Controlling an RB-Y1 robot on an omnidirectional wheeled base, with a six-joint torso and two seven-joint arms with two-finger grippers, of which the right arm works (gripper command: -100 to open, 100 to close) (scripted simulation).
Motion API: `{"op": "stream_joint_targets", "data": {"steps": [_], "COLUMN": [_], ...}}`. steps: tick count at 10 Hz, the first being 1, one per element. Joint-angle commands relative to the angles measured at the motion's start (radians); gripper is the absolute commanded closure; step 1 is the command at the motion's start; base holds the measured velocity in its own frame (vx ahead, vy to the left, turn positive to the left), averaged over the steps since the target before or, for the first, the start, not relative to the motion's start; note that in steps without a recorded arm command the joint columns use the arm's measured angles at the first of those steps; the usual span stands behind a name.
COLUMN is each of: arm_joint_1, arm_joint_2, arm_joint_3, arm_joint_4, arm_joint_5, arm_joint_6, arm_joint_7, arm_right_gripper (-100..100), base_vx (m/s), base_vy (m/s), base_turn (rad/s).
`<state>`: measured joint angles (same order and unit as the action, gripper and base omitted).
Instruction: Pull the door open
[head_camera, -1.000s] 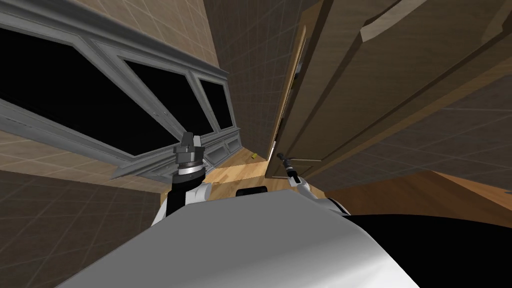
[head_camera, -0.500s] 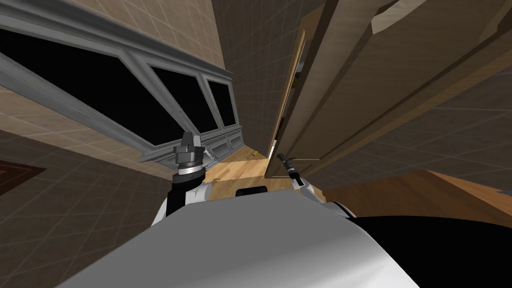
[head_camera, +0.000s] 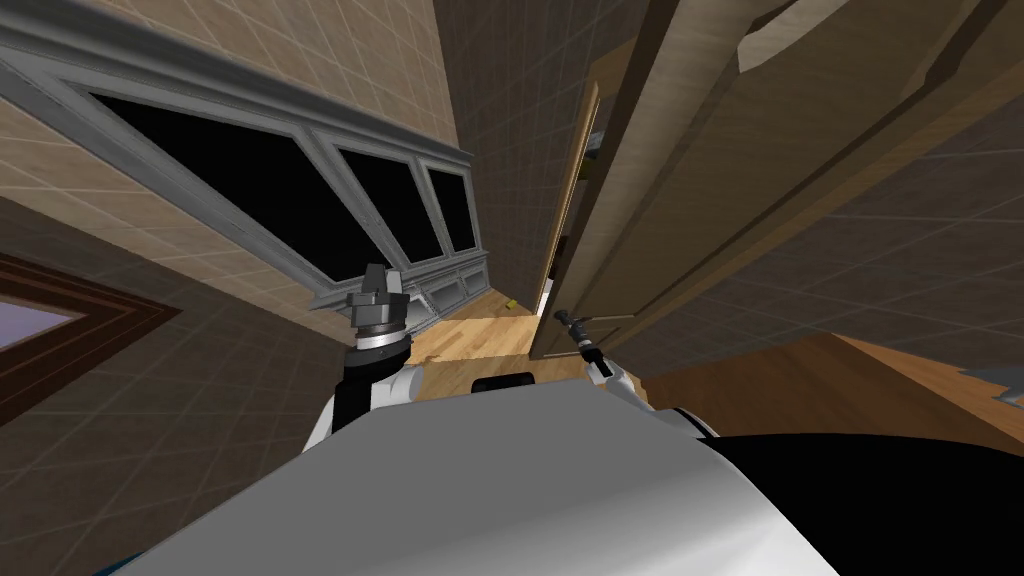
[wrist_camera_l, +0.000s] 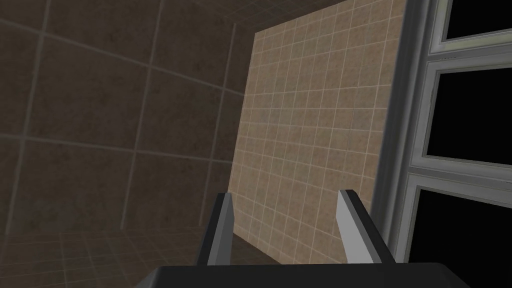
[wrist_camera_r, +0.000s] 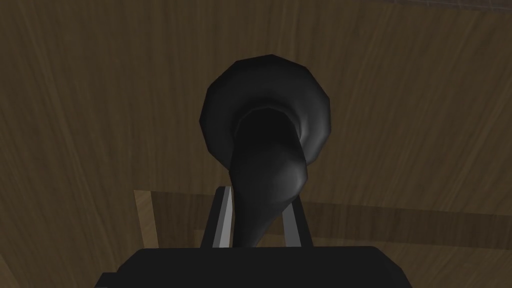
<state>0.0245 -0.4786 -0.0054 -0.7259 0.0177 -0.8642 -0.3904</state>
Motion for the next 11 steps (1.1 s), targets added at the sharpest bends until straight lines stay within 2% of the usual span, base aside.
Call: {"op": "stream_joint_targets", "data": {"steps": [1, 7, 8, 9, 10, 11], "arm_joint_1": [0.016, 0.076, 0.083, 0.077, 0.086, 0.088], "arm_joint_2": [-0.015, -0.065, -0.071, -0.063, -0.07, -0.072], "arm_joint_3": [0.012, 0.046, 0.049, 0.049, 0.05, 0.05], "arm_joint_4": [0.001, -0.007, -0.008, -0.008, 0.005, 0.008], "arm_joint_5": [0.008, 0.03, 0.032, 0.031, 0.032, 0.032], "arm_joint_6": [-0.034, -0.132, -0.143, -0.129, -0.153, -0.16], "arm_joint_7": [-0.017, -0.071, -0.077, -0.071, -0.078, -0.08], "arm_right_gripper": [100, 100, 100, 100, 100, 100], "base_vx": [-0.213, -0.171, -0.153, -0.069, -0.103, -0.162], "base_vy": [-0.064, -0.077, -0.076, -0.028, -0.048, -0.077], "base_turn": [0.141, 0.091, 0.084, 0.02, 0.178, 0.185]}}
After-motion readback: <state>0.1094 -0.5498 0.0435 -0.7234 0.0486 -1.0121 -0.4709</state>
